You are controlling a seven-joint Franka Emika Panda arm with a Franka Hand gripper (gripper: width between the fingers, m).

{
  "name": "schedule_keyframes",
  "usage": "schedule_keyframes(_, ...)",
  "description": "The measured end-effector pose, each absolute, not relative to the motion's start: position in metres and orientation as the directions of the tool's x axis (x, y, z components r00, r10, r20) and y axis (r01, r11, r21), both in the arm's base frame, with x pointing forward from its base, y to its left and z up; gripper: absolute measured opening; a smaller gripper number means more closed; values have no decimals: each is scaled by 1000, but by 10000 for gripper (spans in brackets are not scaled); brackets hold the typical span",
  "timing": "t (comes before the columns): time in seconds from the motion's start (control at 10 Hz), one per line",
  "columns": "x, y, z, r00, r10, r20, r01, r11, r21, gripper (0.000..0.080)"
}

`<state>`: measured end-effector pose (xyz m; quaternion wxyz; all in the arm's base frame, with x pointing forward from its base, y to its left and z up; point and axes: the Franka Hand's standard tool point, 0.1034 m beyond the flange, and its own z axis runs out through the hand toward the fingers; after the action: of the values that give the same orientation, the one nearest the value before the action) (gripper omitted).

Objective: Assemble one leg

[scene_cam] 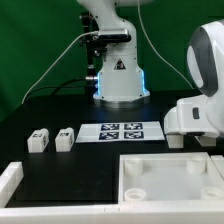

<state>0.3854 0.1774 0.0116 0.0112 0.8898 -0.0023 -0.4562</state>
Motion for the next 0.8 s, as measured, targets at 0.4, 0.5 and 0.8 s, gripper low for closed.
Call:
schedule_keyframes(0.4, 389, 174, 17, 576, 13, -818, 27, -1000, 3, 292)
schedule_keyframes(0.5, 410, 166, 42, 587, 45, -808, 47, -999, -21, 294)
schedule_keyframes(0.8, 462, 147, 110, 702, 91, -707, 70, -996, -59, 294)
